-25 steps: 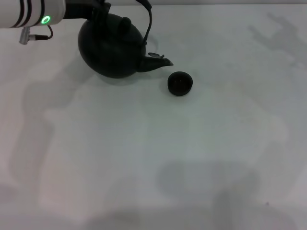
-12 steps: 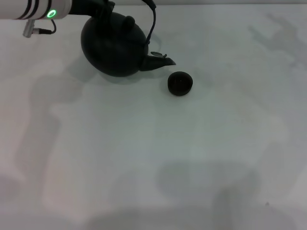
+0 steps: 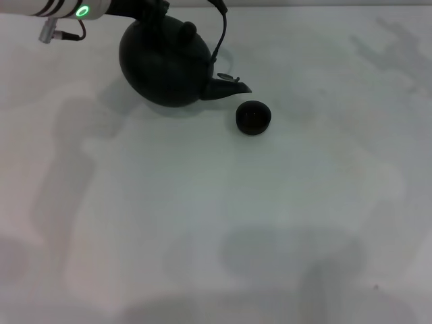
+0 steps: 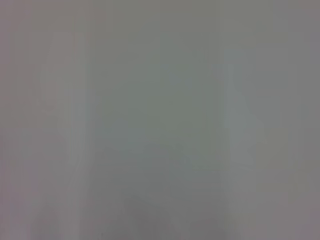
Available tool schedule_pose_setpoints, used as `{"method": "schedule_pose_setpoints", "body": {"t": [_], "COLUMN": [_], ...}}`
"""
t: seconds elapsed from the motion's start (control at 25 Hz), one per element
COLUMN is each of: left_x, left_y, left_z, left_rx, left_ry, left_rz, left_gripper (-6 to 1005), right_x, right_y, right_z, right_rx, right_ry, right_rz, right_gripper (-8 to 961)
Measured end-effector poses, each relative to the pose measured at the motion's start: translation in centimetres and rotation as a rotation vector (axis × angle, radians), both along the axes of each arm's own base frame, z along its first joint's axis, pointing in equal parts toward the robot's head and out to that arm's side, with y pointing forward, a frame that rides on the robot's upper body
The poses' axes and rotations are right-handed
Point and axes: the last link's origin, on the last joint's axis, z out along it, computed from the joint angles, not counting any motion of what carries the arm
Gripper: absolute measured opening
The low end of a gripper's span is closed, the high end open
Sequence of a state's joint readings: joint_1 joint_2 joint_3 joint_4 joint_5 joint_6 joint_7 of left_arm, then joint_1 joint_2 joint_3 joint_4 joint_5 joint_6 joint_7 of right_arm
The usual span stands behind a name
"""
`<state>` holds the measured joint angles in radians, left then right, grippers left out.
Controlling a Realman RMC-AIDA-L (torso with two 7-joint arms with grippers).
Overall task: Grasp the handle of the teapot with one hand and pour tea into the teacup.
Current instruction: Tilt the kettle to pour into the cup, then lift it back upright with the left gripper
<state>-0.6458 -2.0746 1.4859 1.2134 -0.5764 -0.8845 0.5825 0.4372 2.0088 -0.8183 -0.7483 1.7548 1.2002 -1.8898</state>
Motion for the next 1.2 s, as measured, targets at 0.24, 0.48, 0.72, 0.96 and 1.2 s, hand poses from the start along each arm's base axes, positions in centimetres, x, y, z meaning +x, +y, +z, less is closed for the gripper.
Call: {"method": "schedule_pose_setpoints", "body": {"t": [0.24,0.48,0.72,0.96,1.2], "left_x": [0.4,0.5,0.9,1.2,1.2], "left_y": [0.0,-0.1,0.0,-0.2,-0.2], "left_z": [-0.2,-0.4,-0.5,-0.7,-0.5], "left_rx": [-0.019,-0.030,-0.043,-0.062,-0.066], "left_ry": [0.030,0.058,0.067,0.097,0.146], "left_rz": [0.003,0.009,0.004,-0.002,0.005], "left_gripper": [159,159,160,160,159], "right_x": [0.2,0.4,0.4,0.5,0.6], "right_y": [0.0,0.0,0.0,0.0,-0.1], "right_z": [0.1,0.3,0.2,0.2,0.2], "right_rx": [0.007,0.017,0.014,0.014,0.015], "right_ry": [-0.004,-0.005,-0.004,-0.004,-0.004], "right_rz": [-0.006,-0.011,-0.013,-0.014,-0.016], "right_gripper": [819,819,819,819,819]}}
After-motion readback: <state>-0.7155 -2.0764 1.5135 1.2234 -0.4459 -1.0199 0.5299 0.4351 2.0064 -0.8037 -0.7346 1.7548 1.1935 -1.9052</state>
